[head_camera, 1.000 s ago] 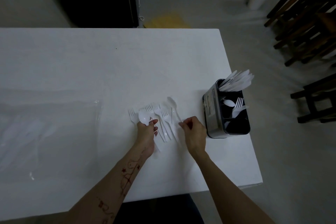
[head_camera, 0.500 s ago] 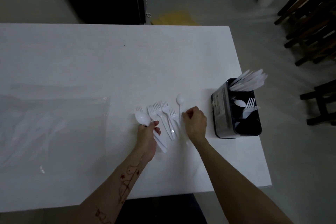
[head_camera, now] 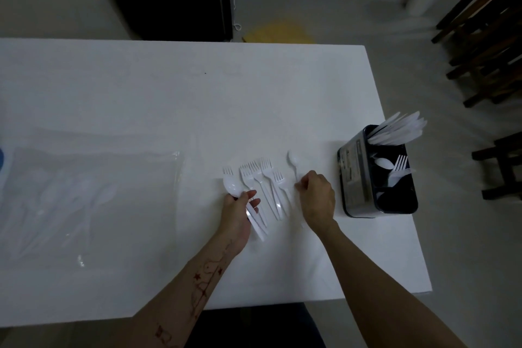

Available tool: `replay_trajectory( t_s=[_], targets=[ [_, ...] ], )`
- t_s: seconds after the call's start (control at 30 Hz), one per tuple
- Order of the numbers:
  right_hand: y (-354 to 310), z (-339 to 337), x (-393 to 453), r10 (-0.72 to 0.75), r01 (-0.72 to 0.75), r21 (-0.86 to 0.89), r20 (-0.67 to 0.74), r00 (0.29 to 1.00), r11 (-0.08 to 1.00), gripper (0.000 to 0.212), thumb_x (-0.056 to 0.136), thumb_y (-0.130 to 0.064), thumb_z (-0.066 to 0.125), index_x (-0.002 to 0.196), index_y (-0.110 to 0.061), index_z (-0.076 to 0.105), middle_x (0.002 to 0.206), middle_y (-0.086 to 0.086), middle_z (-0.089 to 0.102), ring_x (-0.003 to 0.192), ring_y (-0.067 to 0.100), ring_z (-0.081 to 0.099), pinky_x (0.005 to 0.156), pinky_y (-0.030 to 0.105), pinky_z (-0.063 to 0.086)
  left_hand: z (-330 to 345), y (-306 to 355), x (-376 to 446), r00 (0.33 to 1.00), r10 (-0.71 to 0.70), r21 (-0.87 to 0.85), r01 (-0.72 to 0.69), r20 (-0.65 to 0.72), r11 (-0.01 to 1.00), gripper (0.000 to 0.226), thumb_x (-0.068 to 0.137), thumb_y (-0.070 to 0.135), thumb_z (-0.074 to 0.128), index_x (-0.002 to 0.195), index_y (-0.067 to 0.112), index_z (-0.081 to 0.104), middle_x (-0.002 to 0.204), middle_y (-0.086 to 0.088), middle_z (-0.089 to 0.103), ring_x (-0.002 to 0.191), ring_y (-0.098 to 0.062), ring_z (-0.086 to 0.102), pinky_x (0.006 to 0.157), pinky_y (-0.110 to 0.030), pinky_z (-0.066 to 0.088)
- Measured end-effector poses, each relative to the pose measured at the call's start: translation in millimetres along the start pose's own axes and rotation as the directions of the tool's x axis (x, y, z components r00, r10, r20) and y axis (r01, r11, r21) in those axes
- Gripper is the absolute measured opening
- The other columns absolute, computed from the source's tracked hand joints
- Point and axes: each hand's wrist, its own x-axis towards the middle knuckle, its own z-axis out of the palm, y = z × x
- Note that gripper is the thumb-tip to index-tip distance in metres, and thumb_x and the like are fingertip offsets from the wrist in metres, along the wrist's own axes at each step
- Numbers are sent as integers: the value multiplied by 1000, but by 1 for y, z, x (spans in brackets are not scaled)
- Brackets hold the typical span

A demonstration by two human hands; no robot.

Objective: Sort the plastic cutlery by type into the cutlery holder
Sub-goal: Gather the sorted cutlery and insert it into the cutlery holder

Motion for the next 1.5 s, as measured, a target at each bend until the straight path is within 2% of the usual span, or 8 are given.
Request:
replay_trajectory(
  t_s=[0.27,0.5,0.67,0.83,1.0,1.17,1.37,1.5],
  targets=[
    [-17,-43,-30,-111,-229,769,361,926,597,13,88,-11,71,99,-8,77,91,7,77,87,25,72,82,34,60,30,16,-14,968,-105,-63,122,226,990,17,93,15,48,89,8,63,84,-5,71,88,-21,61,80,-32,48],
    [-12,-59,-41,-7,-180,685,261,965,706,9,77,-14,82,79,-12,73,75,0,76,72,16,73,72,37,61,64,12,-15,972,-72,-18,78,222,997,14,98,11,46,108,1,50,103,-8,56,103,-24,56,71,-33,51],
    [-6,-73,-40,-2,-58,562,105,994,825,13,79,-21,80,78,-14,70,68,-8,71,63,-1,63,59,16,49,80,7,-12,976,-39,112,15,214,994,13,100,9,42,104,3,53,96,-5,56,92,-19,59,89,-37,50],
    [1,-108,-27,-53,135,537,-165,985,833,8,93,-22,65,99,-18,67,82,-5,71,73,4,64,68,22,53,113,25,-9,983,-8,-275,58,181,960,15,100,-1,37,94,1,52,89,-6,53,97,-22,57,110,-43,36],
    [46,-137,1,-309,295,-113,-527,792,949,15,77,-19,77,91,-19,71,92,-4,70,91,23,52,71,34,41,160,41,-20,949,8,-426,134,314,895,18,100,2,38,94,11,51,98,-4,54,110,-26,52,102,-44,39],
    [80,-153,17,-346,194,-322,-527,776,927,19,69,-17,84,80,-27,73,80,-10,72,92,24,51,71,31,23,203,20,-39,929,167,-357,-41,330,933,15,101,4,36,96,10,49,95,-6,51,103,-26,55,110,-45,36],
    [79,-174,34,-204,114,-193,-556,806,975,4,84,-23,72,86,-24,74,84,-6,72,94,28,54,74,36,29,222,-8,-46,832,364,-63,-373,419,926,13,102,12,38,104,19,49,98,-5,60,98,-16,59,94,-28,48],
    [77,-172,38,-60,30,-64,-526,848,997,11,90,-26,66,88,-18,74,86,-2,73,96,30,55,76,35,27,226,-25,-41,720,478,378,-680,503,628,15,99,25,44,112,22,51,113,1,59,107,-15,55,93,-31,47]
  ],
)
